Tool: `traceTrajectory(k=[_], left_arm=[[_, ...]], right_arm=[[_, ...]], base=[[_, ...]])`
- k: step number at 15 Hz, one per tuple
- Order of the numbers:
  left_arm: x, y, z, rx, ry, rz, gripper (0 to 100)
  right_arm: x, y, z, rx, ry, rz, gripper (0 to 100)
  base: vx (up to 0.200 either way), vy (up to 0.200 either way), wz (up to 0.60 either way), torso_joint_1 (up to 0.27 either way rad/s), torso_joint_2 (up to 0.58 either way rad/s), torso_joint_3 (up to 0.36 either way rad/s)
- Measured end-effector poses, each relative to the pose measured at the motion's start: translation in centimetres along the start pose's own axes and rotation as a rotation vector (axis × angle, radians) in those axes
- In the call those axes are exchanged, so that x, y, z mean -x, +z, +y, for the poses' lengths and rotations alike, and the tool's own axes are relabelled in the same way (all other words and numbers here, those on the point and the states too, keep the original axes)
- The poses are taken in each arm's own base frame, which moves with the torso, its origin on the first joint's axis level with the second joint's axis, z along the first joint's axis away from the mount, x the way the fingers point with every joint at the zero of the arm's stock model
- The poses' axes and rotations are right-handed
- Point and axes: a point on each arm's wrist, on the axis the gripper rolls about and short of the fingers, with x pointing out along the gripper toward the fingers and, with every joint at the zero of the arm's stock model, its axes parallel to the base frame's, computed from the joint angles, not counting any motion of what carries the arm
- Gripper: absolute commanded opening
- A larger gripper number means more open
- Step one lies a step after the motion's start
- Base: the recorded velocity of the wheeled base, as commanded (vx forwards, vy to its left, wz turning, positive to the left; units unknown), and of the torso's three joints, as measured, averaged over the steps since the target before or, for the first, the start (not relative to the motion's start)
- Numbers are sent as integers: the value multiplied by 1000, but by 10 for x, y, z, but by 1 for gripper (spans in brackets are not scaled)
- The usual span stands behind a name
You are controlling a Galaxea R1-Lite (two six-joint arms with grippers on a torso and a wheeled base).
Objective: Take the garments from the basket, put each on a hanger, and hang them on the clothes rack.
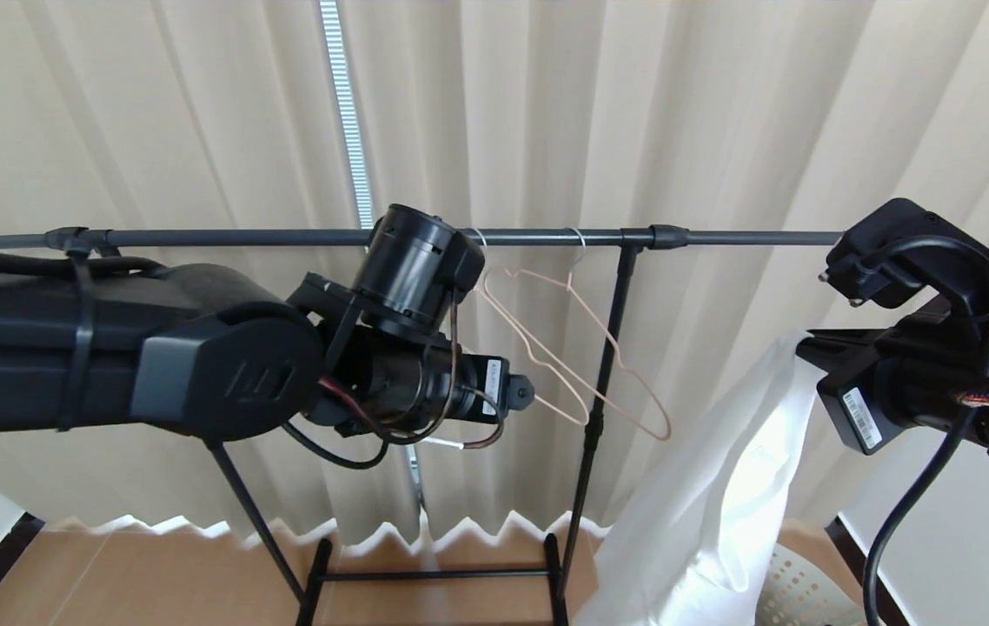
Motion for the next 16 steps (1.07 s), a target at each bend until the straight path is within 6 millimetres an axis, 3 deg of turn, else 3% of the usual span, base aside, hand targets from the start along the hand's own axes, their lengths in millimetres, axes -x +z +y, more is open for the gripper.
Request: traceTrajectory(k=[8,12,16], left_arm=[[-78,45,-20,11,136,-53,100],[-127,41,-11,-1,187,-65,100],[-148,46,-10,32,157,-186,100]], right_arm=[[3,1,-1,-2,15,-17,0],[3,1,-1,0,18,-18,0],[1,1,0,3,20,-13,0]], base=[[0,0,0,0,0,0],[0,0,0,0,0,0],[0,0,0,0,0,0]])
